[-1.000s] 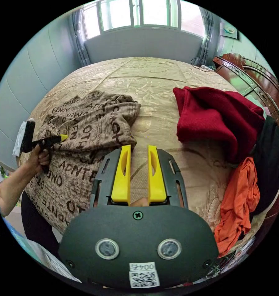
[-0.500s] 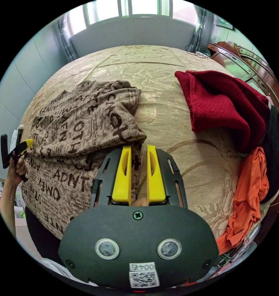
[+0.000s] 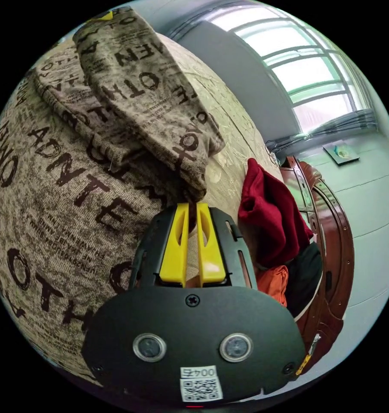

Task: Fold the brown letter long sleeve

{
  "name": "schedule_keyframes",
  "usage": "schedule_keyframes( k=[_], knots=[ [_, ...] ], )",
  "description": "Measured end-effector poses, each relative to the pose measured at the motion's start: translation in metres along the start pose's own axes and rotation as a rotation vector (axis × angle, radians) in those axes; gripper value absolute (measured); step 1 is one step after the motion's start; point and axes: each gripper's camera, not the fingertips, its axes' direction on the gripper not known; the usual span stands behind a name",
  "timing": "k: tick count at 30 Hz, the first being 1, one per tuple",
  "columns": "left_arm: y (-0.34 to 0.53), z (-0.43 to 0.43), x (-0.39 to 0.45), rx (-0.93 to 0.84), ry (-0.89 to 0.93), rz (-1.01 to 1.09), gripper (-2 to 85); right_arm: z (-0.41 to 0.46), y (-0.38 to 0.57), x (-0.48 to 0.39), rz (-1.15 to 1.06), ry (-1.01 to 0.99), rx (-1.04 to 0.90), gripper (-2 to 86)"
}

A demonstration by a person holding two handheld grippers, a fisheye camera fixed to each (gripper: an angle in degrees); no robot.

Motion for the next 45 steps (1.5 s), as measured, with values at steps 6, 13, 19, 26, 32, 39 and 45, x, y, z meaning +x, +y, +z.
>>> schedule_keyframes(
  k=[6, 13, 19, 26, 32, 39, 45],
  knots=[
    [0.002, 0.062, -0.029, -0.262, -0.005, -0.114, 4.2, -0.010, 0.020, 0.054, 0.191, -0.181, -0.011, 5.2],
    [-0.012, 0.023, -0.016, 0.042, 0.011, -0.249, 5.7, -0.014, 0.078, 0.154, 0.506, -0.578, 0.048, 6.0],
    [-0.079, 0.105, 0.094, -0.106, 0.200, -0.009, 11.1, 0.009, 0.061, 0.152, 0.478, -0.567, -0.027, 13.6],
    [-0.176, 0.239, 0.237, -0.322, 0.142, 0.233, 12.9, 0.040, 0.090, 0.186, 0.678, -0.743, 0.055, 13.4],
    [-0.216, 0.337, 0.313, -0.546, -0.130, 0.339, 13.8, 0.050, 0.113, 0.200, 0.713, -0.768, 0.100, 11.6],
    [-0.229, 0.392, 0.356, -0.684, -0.223, 0.355, 17.4, 0.045, 0.113, 0.197, 0.655, -0.701, 0.112, 10.4],
    [-0.238, 0.408, 0.359, -0.747, -0.283, 0.322, 17.4, 0.054, 0.122, 0.209, 0.690, -0.735, 0.131, 9.6]
  ],
)
